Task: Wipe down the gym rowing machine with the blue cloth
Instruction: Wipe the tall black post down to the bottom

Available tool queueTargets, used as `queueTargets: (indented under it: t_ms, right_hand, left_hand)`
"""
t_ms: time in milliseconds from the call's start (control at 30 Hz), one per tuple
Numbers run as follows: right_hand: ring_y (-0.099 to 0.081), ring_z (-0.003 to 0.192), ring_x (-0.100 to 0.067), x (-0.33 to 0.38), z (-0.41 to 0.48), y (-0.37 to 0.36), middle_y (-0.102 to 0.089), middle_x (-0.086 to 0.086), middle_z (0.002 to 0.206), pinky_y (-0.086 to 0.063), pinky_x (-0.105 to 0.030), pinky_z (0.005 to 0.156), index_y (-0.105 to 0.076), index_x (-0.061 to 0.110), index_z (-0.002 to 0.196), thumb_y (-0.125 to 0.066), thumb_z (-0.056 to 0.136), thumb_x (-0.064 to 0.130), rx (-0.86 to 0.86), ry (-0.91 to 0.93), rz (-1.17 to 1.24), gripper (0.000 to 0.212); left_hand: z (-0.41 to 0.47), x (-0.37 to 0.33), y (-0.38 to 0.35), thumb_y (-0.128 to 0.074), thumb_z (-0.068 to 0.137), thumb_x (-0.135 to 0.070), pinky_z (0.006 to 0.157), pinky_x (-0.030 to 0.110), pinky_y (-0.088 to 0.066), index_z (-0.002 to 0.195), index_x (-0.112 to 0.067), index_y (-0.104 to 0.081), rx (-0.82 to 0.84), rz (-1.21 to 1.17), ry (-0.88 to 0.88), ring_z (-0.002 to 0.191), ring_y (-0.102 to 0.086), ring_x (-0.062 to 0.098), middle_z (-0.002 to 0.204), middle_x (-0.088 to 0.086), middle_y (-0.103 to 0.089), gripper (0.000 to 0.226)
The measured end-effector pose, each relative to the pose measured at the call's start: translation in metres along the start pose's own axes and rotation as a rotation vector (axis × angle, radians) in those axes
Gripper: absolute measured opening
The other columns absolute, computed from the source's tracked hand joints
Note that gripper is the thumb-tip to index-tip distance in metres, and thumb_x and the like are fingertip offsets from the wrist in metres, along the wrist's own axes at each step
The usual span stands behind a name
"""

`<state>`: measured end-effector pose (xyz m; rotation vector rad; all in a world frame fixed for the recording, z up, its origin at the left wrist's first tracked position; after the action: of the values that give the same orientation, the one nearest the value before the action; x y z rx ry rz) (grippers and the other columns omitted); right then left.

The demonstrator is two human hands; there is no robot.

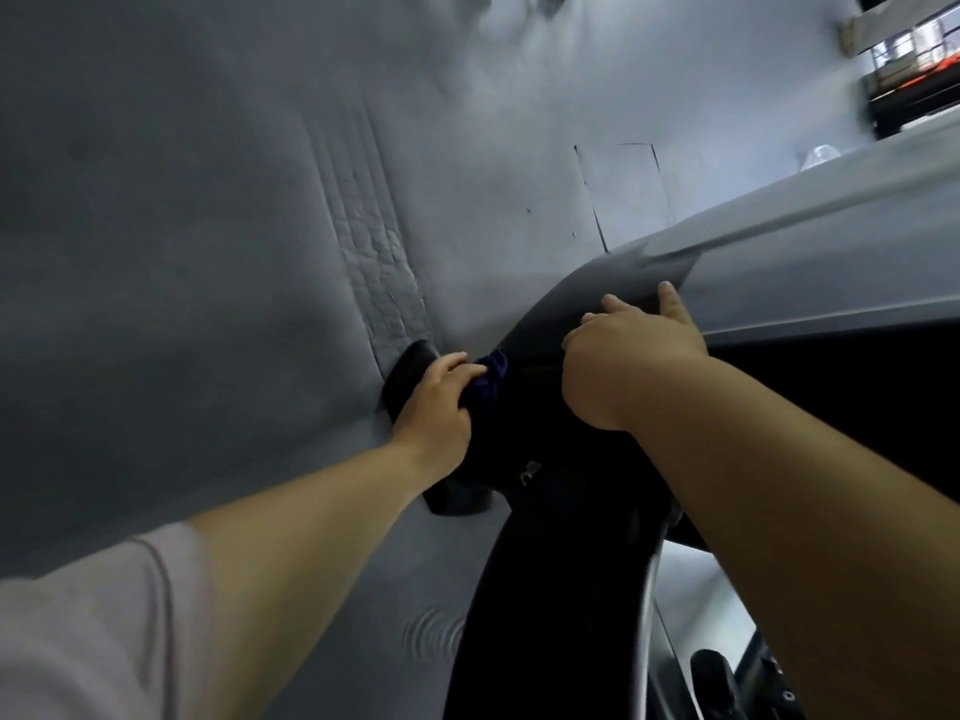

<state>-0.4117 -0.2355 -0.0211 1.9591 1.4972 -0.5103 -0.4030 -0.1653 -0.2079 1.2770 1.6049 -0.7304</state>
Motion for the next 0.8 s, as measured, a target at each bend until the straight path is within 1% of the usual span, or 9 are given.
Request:
queueTargets:
  t_ms: [100, 267, 367, 433, 500, 567, 667, 733, 800]
  right_hand:
    - [0.006, 0.152, -0.026, 0.011, 0.015, -0.002, -0.014, 0.002, 0.165, 0.011, -0.063, 0.116, -0.025, 0.025, 0.155, -0.035, 0.101, 0.028, 0.028, 0.017, 0.006, 0.055]
    - [-0.003, 0.152, -0.025, 0.021, 0.027, -0.006, -0.023, -0.002, 0.163, 0.005, -0.06, 0.118, -0.032, 0.021, 0.152, -0.033, 0.102, 0.03, -0.102, 0.027, 0.042, 0.051]
    - [-0.02, 0.149, -0.027, 0.02, 0.027, -0.004, -0.037, -0.007, 0.156, 0.0, -0.056, 0.12, -0.045, 0.02, 0.144, -0.035, 0.101, 0.028, -0.213, 0.001, 0.108, 0.044]
    - [-0.039, 0.138, -0.03, 0.021, 0.025, -0.002, -0.05, -0.01, 0.144, -0.005, -0.054, 0.121, -0.054, 0.019, 0.132, -0.036, 0.1, 0.026, -0.253, -0.016, 0.122, 0.038]
    - [-0.047, 0.128, -0.032, 0.022, 0.025, 0.001, -0.056, -0.01, 0.135, -0.007, -0.054, 0.121, -0.057, 0.017, 0.126, -0.037, 0.099, 0.025, -0.267, -0.021, 0.104, 0.035]
    - [-0.044, 0.131, -0.032, 0.023, 0.024, -0.001, -0.053, -0.01, 0.14, -0.007, -0.054, 0.121, -0.054, 0.018, 0.133, -0.038, 0.099, 0.027, -0.236, -0.01, 0.096, 0.038]
    - [-0.034, 0.14, -0.031, 0.018, 0.024, 0.001, -0.043, -0.01, 0.15, -0.007, -0.051, 0.122, -0.046, 0.019, 0.142, -0.04, 0.099, 0.03, -0.215, -0.015, 0.166, 0.045]
    - [-0.034, 0.14, -0.032, 0.02, 0.022, 0.01, -0.041, -0.012, 0.151, -0.014, -0.048, 0.12, -0.046, 0.016, 0.142, -0.044, 0.098, 0.029, -0.23, -0.057, 0.255, 0.046]
    - [-0.04, 0.134, -0.034, 0.03, 0.018, 0.02, -0.045, -0.013, 0.146, -0.025, -0.045, 0.114, -0.05, 0.014, 0.138, -0.05, 0.095, 0.025, -0.28, -0.106, 0.423, 0.045]
  left_hand:
    - [0.018, 0.017, -0.002, -0.041, 0.094, 0.0, 0.102, 0.033, -0.04, 0.144, -0.025, -0.048, -0.033, 0.203, 0.021, 0.125, -0.045, 0.025, 0.139, -0.001, -0.044, 0.056]
    - [0.043, 0.039, -0.005, -0.037, 0.099, -0.006, 0.106, 0.04, -0.039, 0.152, -0.028, -0.032, 0.133, 0.524, 0.093, 0.127, -0.042, 0.031, 0.144, 0.005, -0.038, 0.057]
    - [0.046, 0.046, -0.005, -0.043, 0.1, -0.008, 0.105, 0.04, -0.039, 0.155, -0.026, -0.023, 0.235, 0.735, 0.13, 0.13, -0.038, 0.033, 0.147, 0.008, -0.031, 0.061]
    - [0.05, 0.041, -0.002, -0.046, 0.099, -0.01, 0.103, 0.041, -0.04, 0.152, -0.025, -0.029, 0.276, 0.795, 0.119, 0.131, -0.039, 0.034, 0.146, 0.008, -0.032, 0.057]
    - [0.053, 0.032, 0.011, -0.049, 0.097, -0.01, 0.099, 0.041, -0.042, 0.143, -0.025, -0.044, 0.288, 0.761, 0.097, 0.127, -0.045, 0.035, 0.143, 0.009, -0.04, 0.049]
    - [0.052, 0.023, 0.035, -0.052, 0.093, -0.007, 0.094, 0.033, -0.043, 0.136, -0.026, -0.053, 0.258, 0.621, 0.099, 0.121, -0.052, 0.032, 0.139, 0.007, -0.049, 0.047]
    - [0.042, 0.005, 0.081, -0.048, 0.091, -0.003, 0.078, 0.025, -0.043, 0.124, -0.023, -0.058, 0.182, 0.349, 0.199, 0.101, -0.057, 0.024, 0.126, 0.006, -0.06, 0.04]
    - [0.036, -0.015, 0.114, -0.05, 0.092, 0.0, 0.074, 0.024, -0.045, 0.122, -0.02, -0.061, 0.186, 0.314, 0.202, 0.095, -0.057, 0.021, 0.119, 0.008, -0.064, 0.038]
    - [0.029, -0.038, 0.14, -0.053, 0.091, 0.003, 0.078, 0.025, -0.048, 0.126, -0.016, -0.061, 0.256, 0.368, 0.168, 0.099, -0.06, 0.021, 0.117, 0.009, -0.064, 0.041]
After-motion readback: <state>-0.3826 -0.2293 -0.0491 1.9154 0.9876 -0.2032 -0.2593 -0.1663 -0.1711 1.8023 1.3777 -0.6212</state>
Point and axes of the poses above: each hand's wrist, its own z-axis towards the middle knuckle, its own y-axis out of the back of the hand, x = y × z, the point moved 6 cm from there along z, towards the middle knuckle
